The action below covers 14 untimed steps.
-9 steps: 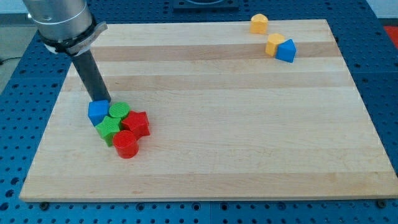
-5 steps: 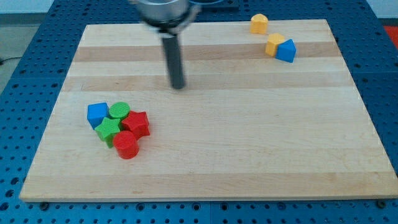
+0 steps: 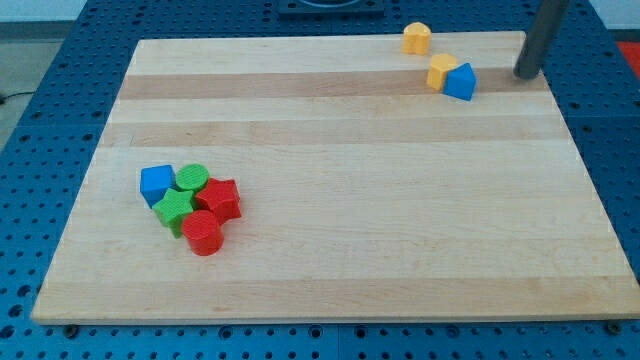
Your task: Place the yellow hexagon at the top left side of blue cube
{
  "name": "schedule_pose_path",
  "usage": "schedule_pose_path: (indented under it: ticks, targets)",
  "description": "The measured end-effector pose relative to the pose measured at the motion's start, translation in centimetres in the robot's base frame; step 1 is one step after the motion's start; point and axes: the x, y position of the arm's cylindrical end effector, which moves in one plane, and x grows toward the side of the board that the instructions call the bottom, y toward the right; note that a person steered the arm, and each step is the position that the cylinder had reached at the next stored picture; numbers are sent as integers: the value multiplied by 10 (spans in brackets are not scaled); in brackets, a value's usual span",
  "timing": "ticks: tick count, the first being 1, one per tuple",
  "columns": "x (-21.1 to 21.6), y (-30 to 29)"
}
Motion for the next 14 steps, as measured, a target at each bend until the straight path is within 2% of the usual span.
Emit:
schedule_pose_path:
  ticks: [2, 4, 5, 7, 8, 9, 10, 12, 14]
  targets:
    - [1, -47]
    - [7, -125]
    - [6, -139]
    - [28, -318]
    - [51, -378]
    - [51, -441]
    - [55, -467]
    - [136, -510]
    - [143, -502]
